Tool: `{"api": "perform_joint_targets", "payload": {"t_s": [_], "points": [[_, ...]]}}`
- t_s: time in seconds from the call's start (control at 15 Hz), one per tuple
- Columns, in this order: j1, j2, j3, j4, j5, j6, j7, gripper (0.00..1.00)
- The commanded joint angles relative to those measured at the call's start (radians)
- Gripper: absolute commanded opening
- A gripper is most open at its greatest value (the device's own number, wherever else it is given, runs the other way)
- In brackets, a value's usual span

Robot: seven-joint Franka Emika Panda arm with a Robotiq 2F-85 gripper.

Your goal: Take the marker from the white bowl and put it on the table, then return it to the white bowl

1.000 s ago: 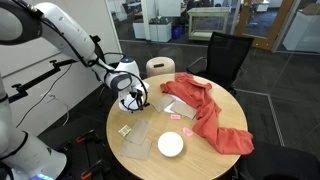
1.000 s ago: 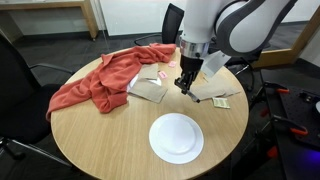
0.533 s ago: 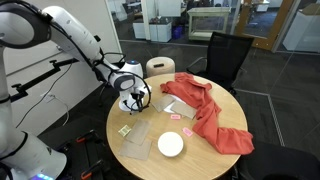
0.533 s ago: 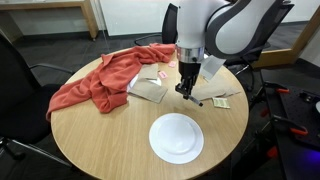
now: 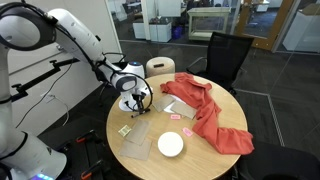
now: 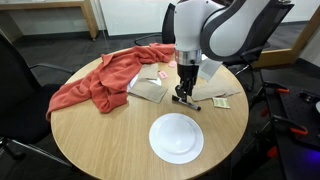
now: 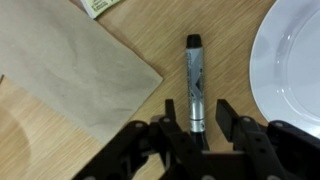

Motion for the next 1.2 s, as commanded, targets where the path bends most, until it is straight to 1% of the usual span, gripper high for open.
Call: {"api": "perform_joint_targets", "payload": {"t_s": [0.0, 0.13, 0.2, 0.27, 0.53, 0.8, 1.13], "points": [[0.014, -0.016, -0.01, -0.002, -0.011, -0.016, -0.002, 0.8], [0.016, -0.023, -0.011, -0.008, -0.013, -0.015, -0.002, 0.95], [0.016, -0.027, -0.01, -0.01, -0.013, -0.013, -0.003, 0.99], [0.017, -0.026, -0.01, -0.006, -0.014, -0.015, -0.003, 1.0], [0.014, -0.023, -0.009, 0.008, -0.017, -0.015, -0.014, 1.0], [0.015, -0.006, -0.019, 0.026, -0.051, 0.021, -0.026, 1.0], [0.001, 0.012, -0.016, 0.043, -0.061, 0.014, -0.064, 1.0]]}}
